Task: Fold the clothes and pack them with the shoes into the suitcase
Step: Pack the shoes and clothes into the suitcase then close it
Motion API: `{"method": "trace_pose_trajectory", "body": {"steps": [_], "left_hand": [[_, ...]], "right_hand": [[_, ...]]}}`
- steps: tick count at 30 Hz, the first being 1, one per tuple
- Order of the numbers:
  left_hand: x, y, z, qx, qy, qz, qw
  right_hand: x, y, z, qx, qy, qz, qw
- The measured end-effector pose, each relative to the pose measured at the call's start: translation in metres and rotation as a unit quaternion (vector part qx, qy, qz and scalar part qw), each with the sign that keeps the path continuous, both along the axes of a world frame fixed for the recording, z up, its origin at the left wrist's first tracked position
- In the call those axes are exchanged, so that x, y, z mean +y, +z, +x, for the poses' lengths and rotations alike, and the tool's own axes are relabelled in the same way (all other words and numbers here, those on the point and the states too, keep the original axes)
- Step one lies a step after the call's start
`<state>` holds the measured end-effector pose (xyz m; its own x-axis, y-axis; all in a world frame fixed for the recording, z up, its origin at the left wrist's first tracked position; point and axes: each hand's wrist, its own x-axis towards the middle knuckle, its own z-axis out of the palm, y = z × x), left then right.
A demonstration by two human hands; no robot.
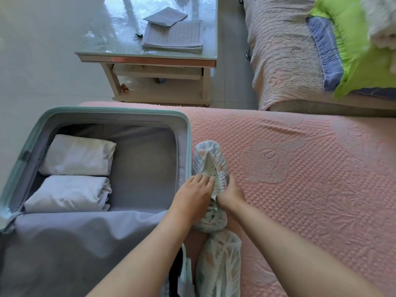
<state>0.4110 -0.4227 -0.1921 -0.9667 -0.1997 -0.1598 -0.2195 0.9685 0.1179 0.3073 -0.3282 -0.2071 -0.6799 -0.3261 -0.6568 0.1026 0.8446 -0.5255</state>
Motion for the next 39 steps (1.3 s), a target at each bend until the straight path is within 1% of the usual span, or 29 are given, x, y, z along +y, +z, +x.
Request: {"method": "trace_pose_trajectory", "body": {"steps": [2, 4, 7, 9, 11, 13, 16, 17, 19, 21, 22, 26, 28, 32, 36, 39], "left_hand": [[0.007, 0.001, -0.011, -0.03, 0.035, 0.04, 0.998], [0.014, 0.006, -0.023, -0.071, 0.108, 0.117, 0.985], [0.026, -0.004, -0.037, -0.102, 0.211, 0.263, 0.936], [0.039, -0.015, -0.047, -0.071, 0.24, 0.348, 0.903], [0.052, -0.02, -0.054, -0.028, 0.267, 0.405, 0.874], [0.062, -0.021, -0.062, 0.002, 0.296, 0.434, 0.851], [0.069, -0.017, -0.069, 0.021, 0.353, 0.465, 0.812], [0.069, -0.016, -0.069, 0.024, 0.365, 0.467, 0.805], [0.067, -0.01, -0.064, 0.027, 0.368, 0.448, 0.814], [0.061, 0.003, -0.056, 0.039, 0.368, 0.432, 0.823], [0.057, 0.012, -0.052, 0.051, 0.368, 0.427, 0.824], [0.041, 0.053, -0.035, 0.119, 0.349, 0.429, 0.825], [0.03, 0.069, -0.022, 0.155, 0.351, 0.424, 0.82], [-0.007, 0.096, 0.013, 0.213, 0.378, 0.371, 0.821], [-0.063, 0.108, 0.057, 0.193, 0.408, 0.337, 0.826], [-0.106, 0.102, 0.092, 0.159, 0.425, 0.331, 0.828]], "right_hand": [[0.008, 0.002, -0.017, 0.012, -0.006, 0.001, 1.0], [0.022, 0.004, -0.036, 0.038, -0.004, 0.014, 0.999], [0.049, 0.011, -0.057, 0.048, -0.017, 0.018, 0.999], [0.063, 0.01, -0.062, 0.049, -0.002, 0.03, 0.998], [0.065, 0.005, -0.06, 0.041, 0.025, 0.033, 0.998], [0.064, -0.002, -0.056, 0.021, 0.039, -0.001, 0.999], [0.065, -0.011, -0.05, -0.001, -0.002, -0.07, 0.998], [0.067, -0.015, -0.048, -0.011, -0.02, -0.094, 0.995], [0.073, -0.026, -0.044, -0.026, -0.053, -0.153, 0.986], [0.076, -0.036, -0.039, -0.022, -0.063, -0.202, 0.977], [0.074, -0.026, -0.035, -0.012, -0.068, -0.217, 0.974], [0.046, 0.053, -0.011, 0.051, -0.076, -0.242, 0.966], [0.029, 0.077, -0.001, 0.065, -0.058, -0.252, 0.964], [-0.011, 0.105, 0.028, 0.064, 0.015, -0.268, 0.961], [-0.063, 0.106, 0.066, 0.05, 0.087, -0.265, 0.959], [-0.104, 0.092, 0.098, 0.014, 0.11, -0.244, 0.964]]}}
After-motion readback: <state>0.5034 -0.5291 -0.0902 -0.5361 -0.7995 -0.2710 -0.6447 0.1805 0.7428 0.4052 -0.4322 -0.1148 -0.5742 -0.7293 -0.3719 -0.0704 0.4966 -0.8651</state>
